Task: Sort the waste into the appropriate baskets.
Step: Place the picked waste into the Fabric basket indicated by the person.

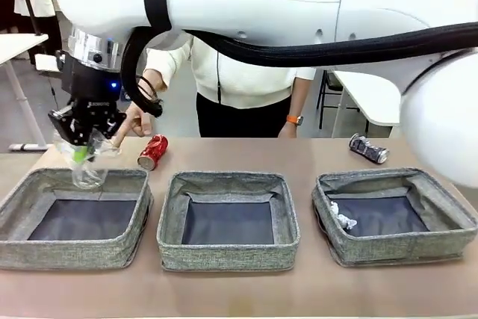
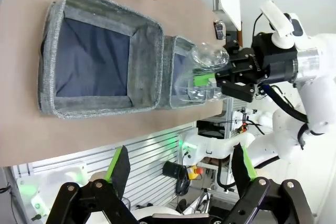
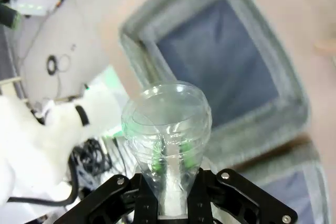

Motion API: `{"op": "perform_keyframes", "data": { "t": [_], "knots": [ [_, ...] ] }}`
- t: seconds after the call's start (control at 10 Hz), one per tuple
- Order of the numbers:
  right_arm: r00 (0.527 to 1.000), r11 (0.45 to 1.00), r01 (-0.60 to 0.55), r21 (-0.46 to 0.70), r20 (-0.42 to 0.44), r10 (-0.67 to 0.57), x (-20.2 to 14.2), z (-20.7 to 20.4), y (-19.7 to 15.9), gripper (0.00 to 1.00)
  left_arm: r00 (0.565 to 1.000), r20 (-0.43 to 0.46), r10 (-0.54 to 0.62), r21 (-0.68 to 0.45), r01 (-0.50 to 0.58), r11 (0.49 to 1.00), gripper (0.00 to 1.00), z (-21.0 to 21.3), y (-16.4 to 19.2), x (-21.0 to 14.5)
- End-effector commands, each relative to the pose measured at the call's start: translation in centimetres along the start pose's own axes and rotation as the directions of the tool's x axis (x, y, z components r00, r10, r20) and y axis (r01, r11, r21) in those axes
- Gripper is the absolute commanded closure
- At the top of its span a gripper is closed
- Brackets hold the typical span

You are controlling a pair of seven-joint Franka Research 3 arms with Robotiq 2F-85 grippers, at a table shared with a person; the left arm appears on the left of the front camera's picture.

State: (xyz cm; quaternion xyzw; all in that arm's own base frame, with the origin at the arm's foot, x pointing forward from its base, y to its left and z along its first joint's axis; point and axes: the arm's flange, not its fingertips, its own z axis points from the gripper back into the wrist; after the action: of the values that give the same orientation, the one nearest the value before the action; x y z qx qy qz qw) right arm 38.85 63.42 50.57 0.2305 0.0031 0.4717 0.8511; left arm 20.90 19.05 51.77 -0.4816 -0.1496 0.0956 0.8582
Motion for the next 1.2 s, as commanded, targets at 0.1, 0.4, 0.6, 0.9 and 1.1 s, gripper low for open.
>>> {"op": "perform_keyframes", "data": {
  "t": [0.1,0.4,0.6,0.9,1.1],
  "knots": [
    [0.982,0.986,-0.159,0.052,0.115,0.152,-1.5,-1.3,-1.3,0.84,1.000,0.014,0.016,-0.015,-0.016,1.000,0.00,0.2,-0.2,-0.1],
    [0.986,0.992,-0.118,-0.050,0.109,0.123,-1.8,-1.5,-1.6,0.28,1.000,0.014,0.016,-0.015,-0.016,1.000,0.00,0.2,-0.2,-0.1],
    [0.984,0.991,-0.125,-0.041,0.124,0.130,-2.2,-1.2,-1.8,0.00,1.000,0.014,0.016,-0.015,-0.016,1.000,0.00,0.2,-0.2,-0.1],
    [0.983,0.993,-0.120,-0.004,0.141,0.120,-2.9,-0.4,-2.5,0.00,1.000,0.014,0.016,-0.015,-0.016,1.000,0.00,0.2,-0.2,-0.1],
    [0.987,0.996,-0.094,-0.007,0.132,0.095,-3.2,-0.2,-2.7,0.00,1.000,0.014,0.016,-0.015,-0.016,1.000,0.00,0.2,-0.2,-0.1]
  ]
}}
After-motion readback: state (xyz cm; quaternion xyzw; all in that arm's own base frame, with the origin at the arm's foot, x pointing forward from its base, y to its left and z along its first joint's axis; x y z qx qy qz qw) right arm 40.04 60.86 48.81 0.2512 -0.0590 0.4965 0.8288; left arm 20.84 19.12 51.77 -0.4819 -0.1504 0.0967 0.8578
